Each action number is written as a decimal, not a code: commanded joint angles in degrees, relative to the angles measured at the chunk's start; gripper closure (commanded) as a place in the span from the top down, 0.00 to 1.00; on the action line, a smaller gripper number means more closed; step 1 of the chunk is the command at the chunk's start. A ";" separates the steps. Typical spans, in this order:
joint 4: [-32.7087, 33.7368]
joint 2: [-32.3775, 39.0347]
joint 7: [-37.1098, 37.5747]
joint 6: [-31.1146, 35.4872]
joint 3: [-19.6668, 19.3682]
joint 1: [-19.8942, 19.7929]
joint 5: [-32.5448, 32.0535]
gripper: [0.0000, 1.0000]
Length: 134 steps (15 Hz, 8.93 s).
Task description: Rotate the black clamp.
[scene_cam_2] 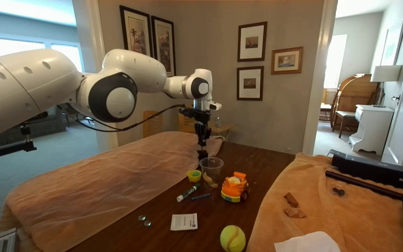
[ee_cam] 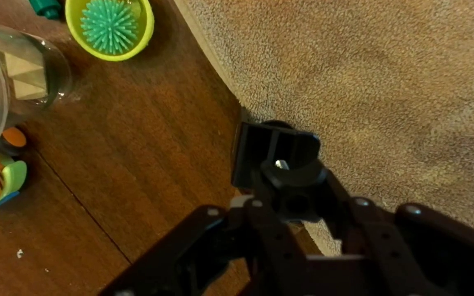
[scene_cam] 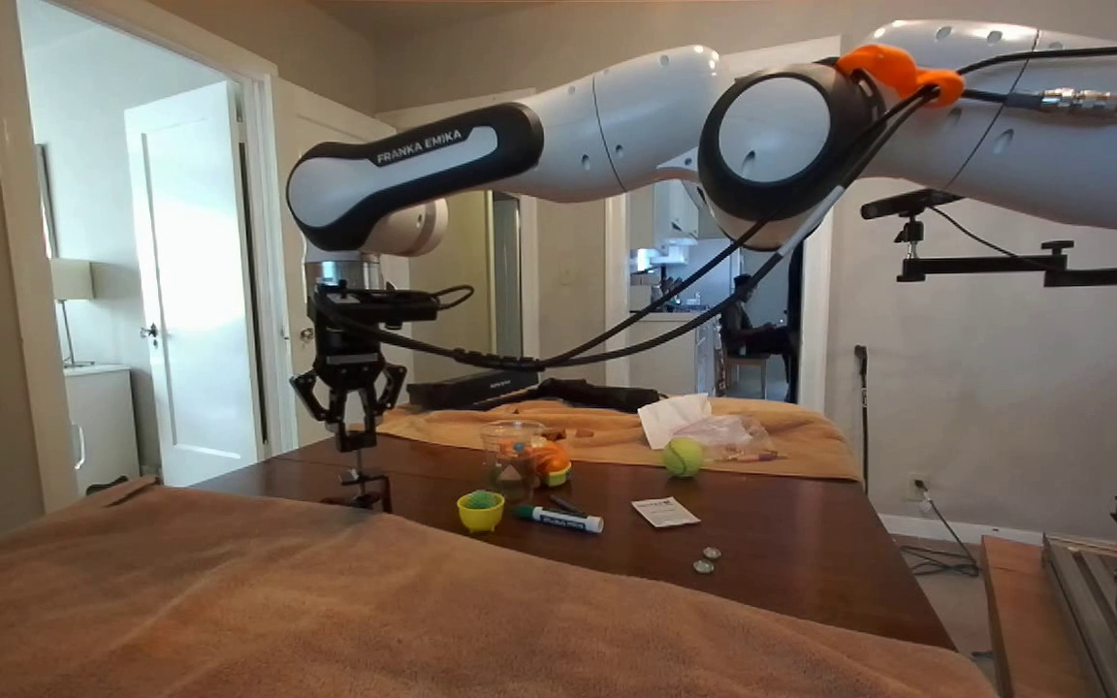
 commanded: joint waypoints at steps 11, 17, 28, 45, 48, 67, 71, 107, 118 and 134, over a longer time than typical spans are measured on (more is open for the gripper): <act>-1.66 0.53 23.66 10.63 -1.06 0.51 0.45 0.09; -2.01 0.30 36.17 10.30 -2.11 1.28 0.08 0.10; -2.35 0.27 59.15 7.57 -5.61 3.66 0.24 0.09; -1.01 1.61 74.79 14.24 -5.58 3.29 1.05 0.09; -1.33 1.80 83.59 15.31 -6.70 3.88 0.47 0.09; -3.59 0.12 118.12 10.96 -8.29 6.47 1.34 0.09; -3.59 -0.13 117.30 10.47 -7.51 6.25 1.12 0.09; -4.43 -4.82 30.37 -6.19 12.19 -4.71 -0.63 1.00; -3.33 -4.99 15.88 -9.58 11.34 -3.54 -2.72 1.00; -3.63 -4.74 -6.27 -3.38 10.39 -2.45 -7.38 1.00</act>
